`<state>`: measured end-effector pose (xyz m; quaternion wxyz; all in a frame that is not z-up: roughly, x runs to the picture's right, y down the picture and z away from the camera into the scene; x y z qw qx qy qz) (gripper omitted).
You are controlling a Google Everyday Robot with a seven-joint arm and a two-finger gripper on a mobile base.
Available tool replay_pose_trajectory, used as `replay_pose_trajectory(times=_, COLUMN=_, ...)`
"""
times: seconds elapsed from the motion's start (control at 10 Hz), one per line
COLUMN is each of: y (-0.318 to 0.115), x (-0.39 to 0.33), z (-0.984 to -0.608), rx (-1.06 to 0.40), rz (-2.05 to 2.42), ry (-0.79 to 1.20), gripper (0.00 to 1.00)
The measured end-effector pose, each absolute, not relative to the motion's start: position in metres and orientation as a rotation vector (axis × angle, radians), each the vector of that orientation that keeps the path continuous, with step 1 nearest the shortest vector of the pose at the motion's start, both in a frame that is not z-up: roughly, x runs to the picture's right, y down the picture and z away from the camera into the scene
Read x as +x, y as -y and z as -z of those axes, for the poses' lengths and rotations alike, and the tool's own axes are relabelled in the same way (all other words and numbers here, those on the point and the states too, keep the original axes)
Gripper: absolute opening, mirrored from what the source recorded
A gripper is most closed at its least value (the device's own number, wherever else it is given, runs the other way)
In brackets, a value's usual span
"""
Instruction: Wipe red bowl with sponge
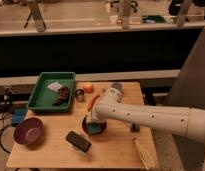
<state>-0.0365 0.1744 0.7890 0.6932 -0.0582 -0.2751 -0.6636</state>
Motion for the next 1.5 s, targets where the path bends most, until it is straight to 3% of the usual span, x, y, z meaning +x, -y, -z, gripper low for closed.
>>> replay_pose_trajectory(times=0.7, y=-0.147, x=-0.001, z=-0.808, rx=-0.136, rz=1.465, ry=0.498, gripper=0.00)
replay_pose_trajectory(times=1.5, y=-0.155, x=-0.054, z=-0.807, rx=-0.071, rz=1.527, ry=0.588, gripper=0.00)
